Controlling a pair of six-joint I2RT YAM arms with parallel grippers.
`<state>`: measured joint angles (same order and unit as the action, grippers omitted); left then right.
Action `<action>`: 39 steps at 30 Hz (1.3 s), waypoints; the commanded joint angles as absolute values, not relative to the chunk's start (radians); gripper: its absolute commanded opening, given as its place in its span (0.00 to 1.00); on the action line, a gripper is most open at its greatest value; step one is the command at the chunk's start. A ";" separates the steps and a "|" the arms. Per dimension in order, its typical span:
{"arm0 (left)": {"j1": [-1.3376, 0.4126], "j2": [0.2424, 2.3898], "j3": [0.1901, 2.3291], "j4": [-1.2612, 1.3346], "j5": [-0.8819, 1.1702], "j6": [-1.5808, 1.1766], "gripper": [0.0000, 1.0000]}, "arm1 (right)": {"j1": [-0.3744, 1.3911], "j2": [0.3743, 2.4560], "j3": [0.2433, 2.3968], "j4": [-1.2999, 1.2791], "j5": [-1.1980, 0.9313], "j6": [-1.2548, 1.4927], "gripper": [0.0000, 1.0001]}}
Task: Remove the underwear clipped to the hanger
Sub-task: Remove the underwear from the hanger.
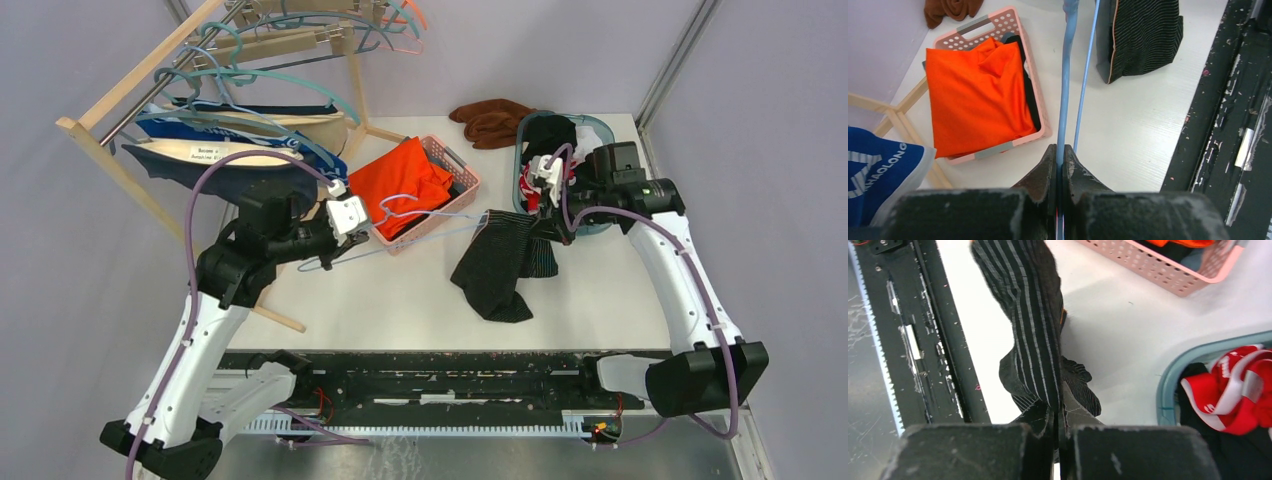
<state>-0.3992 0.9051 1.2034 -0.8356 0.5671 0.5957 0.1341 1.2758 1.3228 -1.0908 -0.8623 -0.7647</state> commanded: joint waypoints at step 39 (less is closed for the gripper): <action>-0.382 0.862 1.184 -0.736 0.444 0.623 0.03 | 0.067 1.286 1.844 -0.849 -0.200 -0.214 0.03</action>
<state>-0.3874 0.8780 1.1816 -0.7963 0.4023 0.5964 0.0681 1.2144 1.7008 -0.8486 -0.3916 -0.2306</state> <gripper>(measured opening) 0.062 0.035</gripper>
